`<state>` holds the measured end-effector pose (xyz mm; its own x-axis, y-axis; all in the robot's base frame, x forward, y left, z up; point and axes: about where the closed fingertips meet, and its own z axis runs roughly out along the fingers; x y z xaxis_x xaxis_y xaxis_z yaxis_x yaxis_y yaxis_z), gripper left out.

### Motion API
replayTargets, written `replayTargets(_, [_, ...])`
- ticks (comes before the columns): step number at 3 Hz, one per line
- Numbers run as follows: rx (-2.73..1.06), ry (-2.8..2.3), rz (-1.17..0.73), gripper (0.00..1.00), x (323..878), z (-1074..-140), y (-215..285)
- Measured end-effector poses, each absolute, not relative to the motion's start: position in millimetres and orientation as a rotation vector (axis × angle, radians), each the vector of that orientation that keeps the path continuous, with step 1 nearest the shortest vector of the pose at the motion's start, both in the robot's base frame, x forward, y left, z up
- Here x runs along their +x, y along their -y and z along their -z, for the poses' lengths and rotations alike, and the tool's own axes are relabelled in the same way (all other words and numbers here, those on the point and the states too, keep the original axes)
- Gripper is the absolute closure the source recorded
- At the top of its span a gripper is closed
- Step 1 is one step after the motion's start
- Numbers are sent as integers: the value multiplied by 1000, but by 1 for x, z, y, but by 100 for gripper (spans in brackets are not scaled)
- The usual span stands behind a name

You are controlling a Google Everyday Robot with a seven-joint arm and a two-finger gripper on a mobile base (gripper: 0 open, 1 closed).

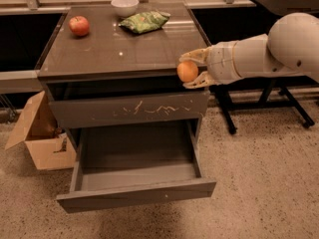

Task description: Pick orange from middle drawer and place on counter

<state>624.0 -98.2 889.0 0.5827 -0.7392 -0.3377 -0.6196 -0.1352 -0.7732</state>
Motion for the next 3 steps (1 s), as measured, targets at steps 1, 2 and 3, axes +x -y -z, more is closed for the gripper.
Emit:
replayTargets(1, [-1827,-1095,135,100,658,-879,98])
replayTargets(2, [-1807,-1061,114,100,706,-883,91])
replayTargets(3, [-1706,-1016,107,100,761,-908,81])
